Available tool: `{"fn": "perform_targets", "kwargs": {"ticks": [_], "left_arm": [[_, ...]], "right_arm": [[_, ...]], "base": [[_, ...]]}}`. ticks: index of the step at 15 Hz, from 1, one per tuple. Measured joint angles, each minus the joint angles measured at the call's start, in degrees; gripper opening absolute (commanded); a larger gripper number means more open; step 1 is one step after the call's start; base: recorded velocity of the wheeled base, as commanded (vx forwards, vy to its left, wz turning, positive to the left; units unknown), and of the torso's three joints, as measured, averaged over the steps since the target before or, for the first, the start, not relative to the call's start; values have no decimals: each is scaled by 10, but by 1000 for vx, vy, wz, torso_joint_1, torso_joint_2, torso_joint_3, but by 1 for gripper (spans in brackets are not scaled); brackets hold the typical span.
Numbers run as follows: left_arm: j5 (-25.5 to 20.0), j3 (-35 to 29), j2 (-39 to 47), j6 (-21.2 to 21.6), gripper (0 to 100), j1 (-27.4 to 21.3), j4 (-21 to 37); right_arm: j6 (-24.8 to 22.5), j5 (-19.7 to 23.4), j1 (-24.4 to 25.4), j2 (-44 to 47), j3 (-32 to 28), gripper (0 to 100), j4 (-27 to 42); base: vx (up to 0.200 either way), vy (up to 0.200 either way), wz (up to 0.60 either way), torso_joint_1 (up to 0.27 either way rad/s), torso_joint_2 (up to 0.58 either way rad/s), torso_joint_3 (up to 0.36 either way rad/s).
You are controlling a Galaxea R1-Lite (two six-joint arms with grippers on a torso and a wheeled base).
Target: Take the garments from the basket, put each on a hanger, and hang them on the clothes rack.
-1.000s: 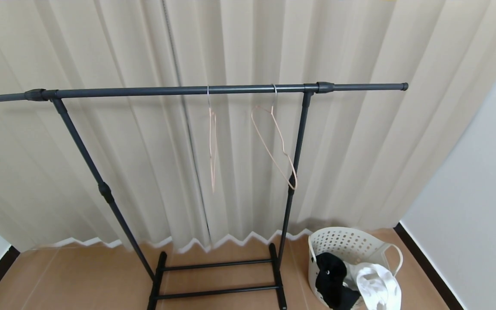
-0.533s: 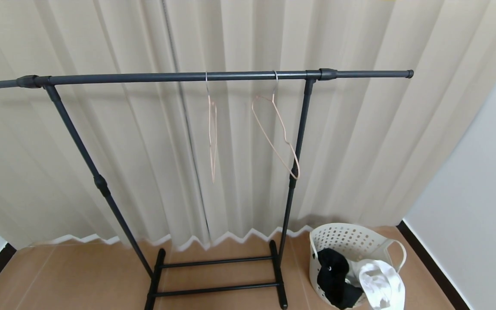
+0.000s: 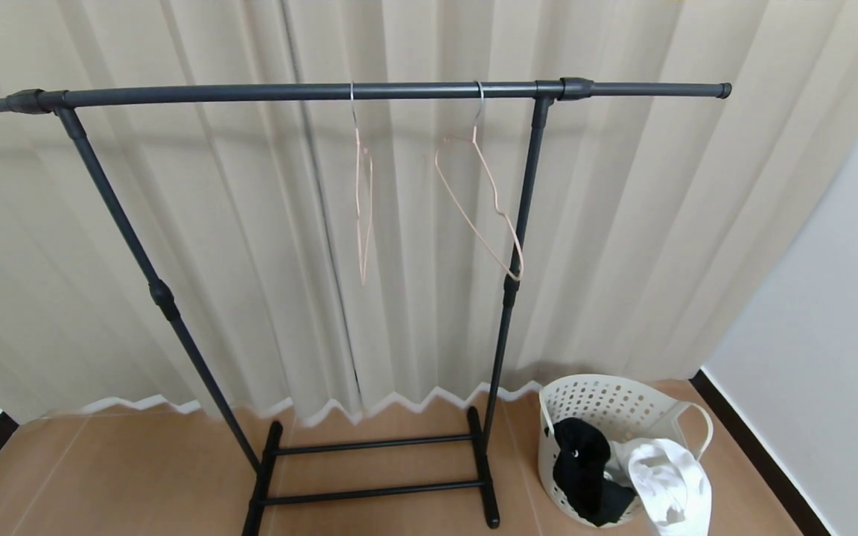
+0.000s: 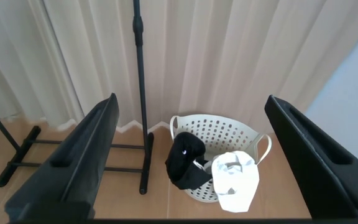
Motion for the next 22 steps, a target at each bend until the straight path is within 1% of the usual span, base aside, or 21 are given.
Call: {"fn": "perform_targets", "kwargs": {"ticks": [6, 12, 17, 20, 22], "left_arm": [[0, 0, 0, -1, 100, 0, 0], [1, 0, 0, -1, 100, 0, 0], [0, 0, 0, -1, 100, 0, 1], [0, 0, 0, -1, 100, 0, 0], [0, 0, 0, -1, 100, 0, 0]], "right_arm": [[0, 0, 0, 0, 0, 100, 0], [1, 0, 0, 0, 0, 100, 0], [2, -2, 0, 0, 0, 100, 1], [1, -2, 0, 0, 0, 100, 0], [-1, 0, 0, 0, 0, 100, 0]], "base": [[0, 0, 0, -185, 539, 342], [0, 0, 0, -141, 496, 350], [0, 0, 0, -89, 467, 371], [0, 0, 0, -35, 443, 398], [0, 0, 0, -17, 278, 259]]}}
